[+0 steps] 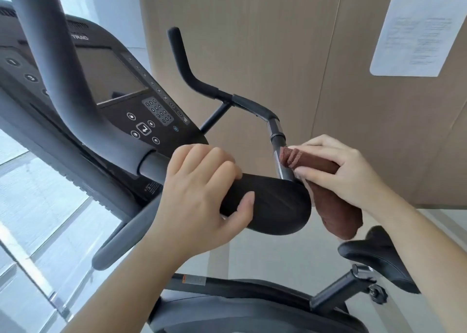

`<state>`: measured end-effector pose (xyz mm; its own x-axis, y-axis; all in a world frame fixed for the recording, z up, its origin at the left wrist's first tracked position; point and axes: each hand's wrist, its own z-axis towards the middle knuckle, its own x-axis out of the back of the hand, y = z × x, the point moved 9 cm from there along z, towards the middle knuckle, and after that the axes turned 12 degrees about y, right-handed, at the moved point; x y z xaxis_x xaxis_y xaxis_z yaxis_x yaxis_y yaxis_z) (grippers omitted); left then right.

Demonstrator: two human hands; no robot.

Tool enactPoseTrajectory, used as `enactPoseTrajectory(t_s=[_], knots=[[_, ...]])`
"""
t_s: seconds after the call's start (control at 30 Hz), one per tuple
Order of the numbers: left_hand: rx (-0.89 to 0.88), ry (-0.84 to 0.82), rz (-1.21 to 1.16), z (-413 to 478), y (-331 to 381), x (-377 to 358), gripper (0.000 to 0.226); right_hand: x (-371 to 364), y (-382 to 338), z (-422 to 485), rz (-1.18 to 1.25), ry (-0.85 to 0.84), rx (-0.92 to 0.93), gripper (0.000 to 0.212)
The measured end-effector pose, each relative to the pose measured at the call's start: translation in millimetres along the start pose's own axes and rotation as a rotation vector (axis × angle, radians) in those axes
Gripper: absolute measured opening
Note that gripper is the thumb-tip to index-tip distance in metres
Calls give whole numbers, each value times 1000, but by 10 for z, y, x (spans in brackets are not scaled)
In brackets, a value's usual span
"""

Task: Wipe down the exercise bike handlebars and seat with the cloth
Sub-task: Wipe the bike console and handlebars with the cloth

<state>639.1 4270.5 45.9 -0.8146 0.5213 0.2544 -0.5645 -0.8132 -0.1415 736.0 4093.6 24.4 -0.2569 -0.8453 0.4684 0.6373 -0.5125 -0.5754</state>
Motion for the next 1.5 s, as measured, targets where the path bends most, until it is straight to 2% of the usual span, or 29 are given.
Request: enactPoseTrajectory(t_s=[0.1, 0.3, 0.4, 0.57, 0.67, 0.87, 1.0, 1.13, 1.27, 1.33, 1.4, 1.5], knots=[[-5, -82, 83, 52, 186, -158, 30, 25, 86, 282, -16, 23, 64, 36], [87, -195, 248, 24, 301, -323, 32, -547, 224, 302, -82, -260, 135, 35], [142, -225, 321, -70, 412, -382, 31, -562, 153, 244, -75, -235, 262, 43], [222, -119, 433, -142, 602, -449, 25, -448, 148, 110, 179, -247, 411, 36], [220, -15, 474, -136, 636, -416, 23, -453, 222, 188, 169, -194, 485, 34], [175, 94, 478, -124, 676, -377, 23, -546, 587, 611, 89, -153, 373, 15], [167, 131, 467, -135, 670, -367, 22, -442, 230, 231, 217, -84, 461, 22], [151, 136, 457, -149, 667, -351, 23, -396, 223, 221, 277, -75, 522, 23], [127, 181, 419, -151, 666, -336, 22, -438, 618, 544, 202, 11, 329, 32], [113, 217, 421, -152, 665, -333, 22, -414, 673, 527, 192, 84, 295, 33], [105, 243, 427, -155, 663, -333, 23, -381, 570, 354, 239, 129, 326, 30], [87, 276, 441, -165, 676, -318, 27, -332, 429, 120, 333, 130, 473, 27]])
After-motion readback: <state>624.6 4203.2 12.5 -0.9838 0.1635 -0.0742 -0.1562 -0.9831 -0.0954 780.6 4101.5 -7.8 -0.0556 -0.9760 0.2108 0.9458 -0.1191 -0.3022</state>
